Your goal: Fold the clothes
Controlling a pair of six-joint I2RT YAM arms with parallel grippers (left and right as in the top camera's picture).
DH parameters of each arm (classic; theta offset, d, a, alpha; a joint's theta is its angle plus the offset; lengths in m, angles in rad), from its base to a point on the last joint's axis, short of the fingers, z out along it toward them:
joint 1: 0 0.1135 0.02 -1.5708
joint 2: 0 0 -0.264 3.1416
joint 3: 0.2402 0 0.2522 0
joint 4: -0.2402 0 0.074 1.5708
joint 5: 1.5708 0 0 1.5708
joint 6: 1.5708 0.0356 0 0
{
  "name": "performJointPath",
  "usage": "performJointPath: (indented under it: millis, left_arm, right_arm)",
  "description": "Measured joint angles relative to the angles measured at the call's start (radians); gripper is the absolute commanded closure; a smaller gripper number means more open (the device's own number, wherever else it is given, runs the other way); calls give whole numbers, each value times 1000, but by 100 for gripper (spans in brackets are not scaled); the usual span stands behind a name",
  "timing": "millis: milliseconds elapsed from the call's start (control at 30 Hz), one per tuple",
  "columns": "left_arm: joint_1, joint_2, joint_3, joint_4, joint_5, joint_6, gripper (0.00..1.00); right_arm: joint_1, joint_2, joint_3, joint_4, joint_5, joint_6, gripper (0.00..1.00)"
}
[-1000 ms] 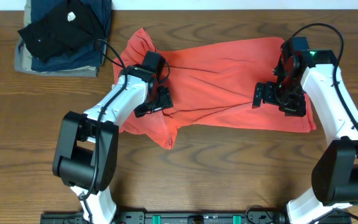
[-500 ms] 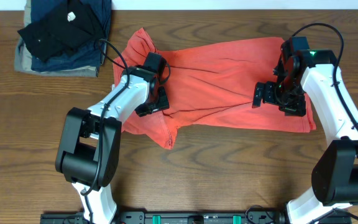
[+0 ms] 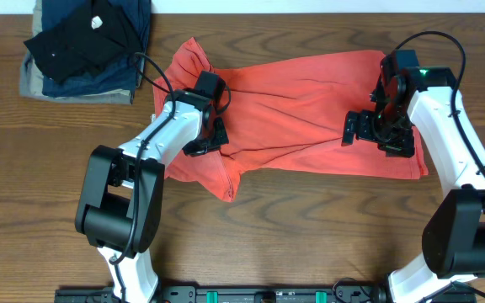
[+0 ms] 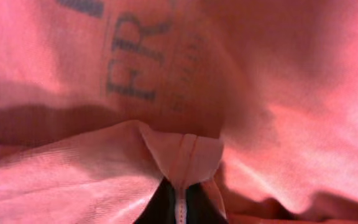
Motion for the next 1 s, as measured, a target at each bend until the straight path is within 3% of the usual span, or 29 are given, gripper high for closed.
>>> performJointPath:
  millis: [400, 800, 1000]
  left_arm:
    - [0, -27, 0, -103, 0, 5, 94]
    - [0, -305, 0, -304, 0, 5, 94]
    - [0, -349, 0, -435, 0, 27, 94]
  right_arm:
    - [0, 0, -1, 26, 1, 0, 1]
    - [0, 0, -2, 51, 82, 78, 1]
    - [-5, 0, -3, 45, 173, 167, 1]
